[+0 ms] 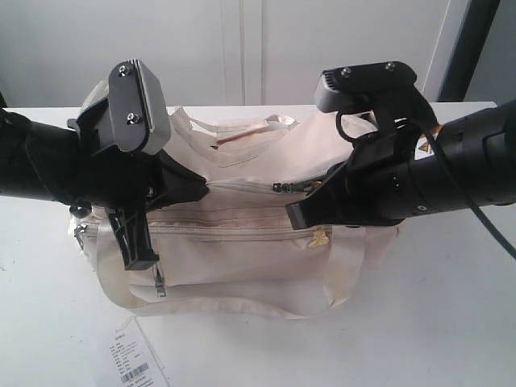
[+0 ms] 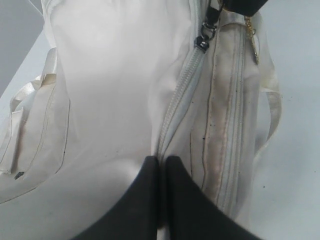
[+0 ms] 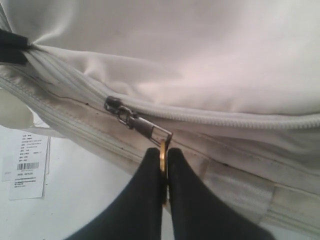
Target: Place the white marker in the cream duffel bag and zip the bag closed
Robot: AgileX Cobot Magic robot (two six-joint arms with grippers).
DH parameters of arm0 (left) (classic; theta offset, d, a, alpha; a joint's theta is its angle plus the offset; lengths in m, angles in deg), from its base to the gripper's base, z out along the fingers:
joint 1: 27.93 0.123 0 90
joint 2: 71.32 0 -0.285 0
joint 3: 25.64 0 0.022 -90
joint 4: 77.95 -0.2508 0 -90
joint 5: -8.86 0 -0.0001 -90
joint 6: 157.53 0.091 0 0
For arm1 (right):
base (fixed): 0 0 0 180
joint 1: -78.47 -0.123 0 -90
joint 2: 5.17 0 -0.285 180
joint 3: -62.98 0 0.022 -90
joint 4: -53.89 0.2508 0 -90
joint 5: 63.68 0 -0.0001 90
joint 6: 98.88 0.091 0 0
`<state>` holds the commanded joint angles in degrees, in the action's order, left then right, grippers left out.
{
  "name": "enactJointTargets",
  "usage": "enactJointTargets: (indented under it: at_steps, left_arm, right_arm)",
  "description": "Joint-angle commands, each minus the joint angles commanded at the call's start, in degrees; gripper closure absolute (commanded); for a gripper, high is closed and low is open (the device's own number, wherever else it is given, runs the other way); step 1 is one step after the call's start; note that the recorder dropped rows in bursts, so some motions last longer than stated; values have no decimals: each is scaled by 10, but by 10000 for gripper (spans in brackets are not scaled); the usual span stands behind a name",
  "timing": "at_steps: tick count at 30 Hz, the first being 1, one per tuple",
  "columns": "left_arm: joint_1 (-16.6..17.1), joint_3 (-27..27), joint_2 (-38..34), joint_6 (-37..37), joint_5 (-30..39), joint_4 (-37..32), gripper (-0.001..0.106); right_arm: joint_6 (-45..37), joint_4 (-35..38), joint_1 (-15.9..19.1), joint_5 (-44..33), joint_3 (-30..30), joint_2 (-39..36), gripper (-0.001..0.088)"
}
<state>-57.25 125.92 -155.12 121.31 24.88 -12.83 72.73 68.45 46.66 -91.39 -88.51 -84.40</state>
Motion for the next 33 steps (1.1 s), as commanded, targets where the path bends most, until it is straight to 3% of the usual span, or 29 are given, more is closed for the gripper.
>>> enactJointTargets:
  at_steps: [6,20,25,33]
  left_arm:
    - [0,0,0,0,0,0,1053]
    - [0,0,0,-1,2,0,1053]
    - [0,0,0,-1,2,0,1053]
    - [0,0,0,-1,1,0,1053]
  right_arm:
    - [0,-1,22,-20,0,0,868]
    - [0,-28,22,-33,0,0,868]
    - [-3,-28,44,-44,0,0,868]
    - [-4,-32,47,-44,0,0,868]
